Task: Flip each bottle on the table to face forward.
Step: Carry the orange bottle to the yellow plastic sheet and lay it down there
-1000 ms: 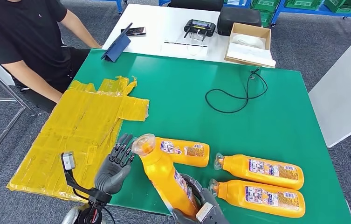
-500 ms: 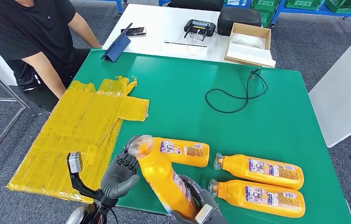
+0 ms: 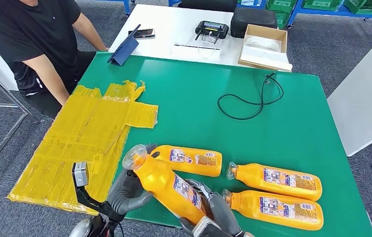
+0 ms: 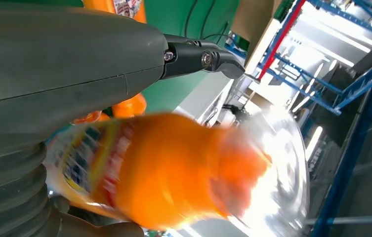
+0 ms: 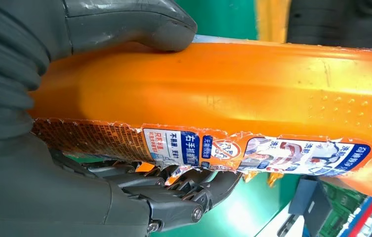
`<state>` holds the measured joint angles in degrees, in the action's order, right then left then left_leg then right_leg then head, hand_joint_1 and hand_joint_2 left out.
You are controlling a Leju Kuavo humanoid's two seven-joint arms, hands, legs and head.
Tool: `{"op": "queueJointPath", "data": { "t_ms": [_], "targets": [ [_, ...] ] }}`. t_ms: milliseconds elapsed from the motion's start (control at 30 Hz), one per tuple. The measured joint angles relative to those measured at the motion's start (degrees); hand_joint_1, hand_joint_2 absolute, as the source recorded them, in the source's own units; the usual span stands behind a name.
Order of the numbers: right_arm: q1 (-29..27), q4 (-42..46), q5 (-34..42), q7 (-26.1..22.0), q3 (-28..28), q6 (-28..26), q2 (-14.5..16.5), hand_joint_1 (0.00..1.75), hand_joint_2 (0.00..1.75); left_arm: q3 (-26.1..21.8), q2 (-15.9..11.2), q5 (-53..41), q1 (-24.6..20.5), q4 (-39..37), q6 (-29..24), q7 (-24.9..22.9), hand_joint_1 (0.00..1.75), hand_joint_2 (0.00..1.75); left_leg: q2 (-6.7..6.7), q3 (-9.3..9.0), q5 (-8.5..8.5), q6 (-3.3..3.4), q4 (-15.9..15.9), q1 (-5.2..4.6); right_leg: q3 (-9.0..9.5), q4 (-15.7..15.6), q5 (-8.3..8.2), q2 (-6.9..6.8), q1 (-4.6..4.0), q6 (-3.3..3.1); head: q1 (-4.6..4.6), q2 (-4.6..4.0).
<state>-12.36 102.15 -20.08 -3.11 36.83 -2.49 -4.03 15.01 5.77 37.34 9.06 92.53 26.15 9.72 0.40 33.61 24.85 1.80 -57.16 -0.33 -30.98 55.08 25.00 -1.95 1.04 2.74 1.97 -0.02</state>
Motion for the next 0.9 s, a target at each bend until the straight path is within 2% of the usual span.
{"op": "queueJointPath", "data": {
  "t_ms": [233, 767, 800, 900],
  "targets": [
    [1.29, -0.11, -3.09, 1.79, 0.38, 0.55, -0.05, 1.75, 1.75, 1.05, -0.03, -1.39, -0.32, 0.11, 0.74, 0.21, 0.0, 1.75, 0.0, 0.01, 0.0, 0.0, 0.0, 0.0, 0.0, 0.0, 0.0, 0.0, 0.0, 0.0, 0.01, 0.0],
    [4.39, -1.85, -8.19, 2.56, 1.77, 2.47, -0.03, 1.75, 1.75, 1.91, -0.46, -1.85, -0.62, 0.3, 1.16, 0.56, 0.03, 1.75, 0.0, 0.01, 0.0, 0.0, 0.0, 0.0, -0.01, 0.0, 0.0, 0.0, 0.0, 0.0, 0.01, 0.0],
    [4.46, -1.9, -8.35, 2.57, 1.8, 2.52, -0.03, 1.75, 1.75, 1.92, -0.48, -1.82, -0.63, 0.3, 1.1, 0.56, 0.39, 1.75, 0.0, 0.01, 0.0, 0.0, 0.0, 0.0, -0.01, 0.0, 0.0, 0.0, 0.0, 0.0, 0.01, 0.0],
    [4.6, -1.94, -8.91, 2.57, 1.81, 2.62, -0.02, 1.75, 1.75, 1.99, -0.5, -1.64, -0.63, 0.3, 0.8, 0.57, 1.68, 1.75, 0.0, 0.02, 0.0, 0.0, 0.0, 0.0, -0.01, 0.0, 0.0, 0.0, 0.0, 0.0, 0.0, 0.0]
  ]
}}
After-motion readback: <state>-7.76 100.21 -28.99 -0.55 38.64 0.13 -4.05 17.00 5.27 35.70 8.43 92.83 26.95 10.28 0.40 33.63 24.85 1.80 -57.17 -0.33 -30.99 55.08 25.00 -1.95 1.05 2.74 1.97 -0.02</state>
